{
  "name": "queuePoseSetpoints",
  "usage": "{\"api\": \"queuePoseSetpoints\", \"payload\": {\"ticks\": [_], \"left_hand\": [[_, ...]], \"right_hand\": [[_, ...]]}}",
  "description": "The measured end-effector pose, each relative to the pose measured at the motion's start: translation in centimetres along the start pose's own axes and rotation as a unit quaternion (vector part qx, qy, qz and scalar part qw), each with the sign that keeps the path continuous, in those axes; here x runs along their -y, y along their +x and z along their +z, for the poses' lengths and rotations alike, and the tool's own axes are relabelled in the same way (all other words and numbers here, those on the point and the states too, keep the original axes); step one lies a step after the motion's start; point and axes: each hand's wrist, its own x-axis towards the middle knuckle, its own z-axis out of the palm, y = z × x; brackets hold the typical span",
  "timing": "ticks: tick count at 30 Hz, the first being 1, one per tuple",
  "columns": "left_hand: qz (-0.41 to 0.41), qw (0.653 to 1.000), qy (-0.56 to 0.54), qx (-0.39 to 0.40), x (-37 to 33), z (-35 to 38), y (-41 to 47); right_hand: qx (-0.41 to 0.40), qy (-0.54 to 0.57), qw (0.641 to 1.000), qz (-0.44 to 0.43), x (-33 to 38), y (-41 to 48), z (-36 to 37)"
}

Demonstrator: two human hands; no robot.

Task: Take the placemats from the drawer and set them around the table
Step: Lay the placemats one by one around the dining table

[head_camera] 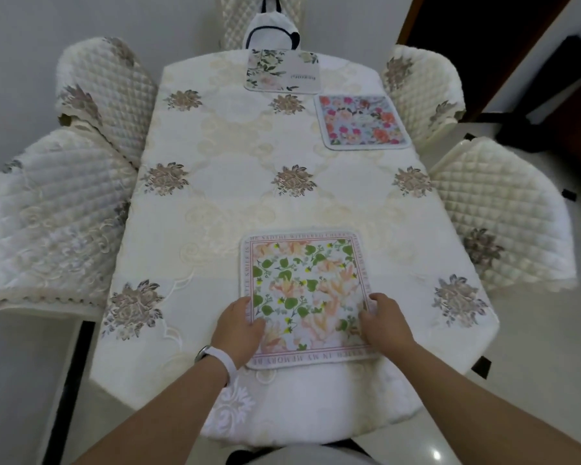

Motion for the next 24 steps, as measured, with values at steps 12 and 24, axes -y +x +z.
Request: {"api": "queuePoseSetpoints", "payload": {"ticks": [12,24], "left_hand": [[-0.132,0.973,-0.179,-0.066,-2.2,-0.5,2.4],[-0.106,0.969,-0.19,-0.119,-4.3,-0.4,3.2]], "right_hand": [[0.02,0.137,0.99,0.014,3.8,0.1,-2.6],[0.06,0.167,0.984,-0.031,6.0,3.1,-4.4]]}}
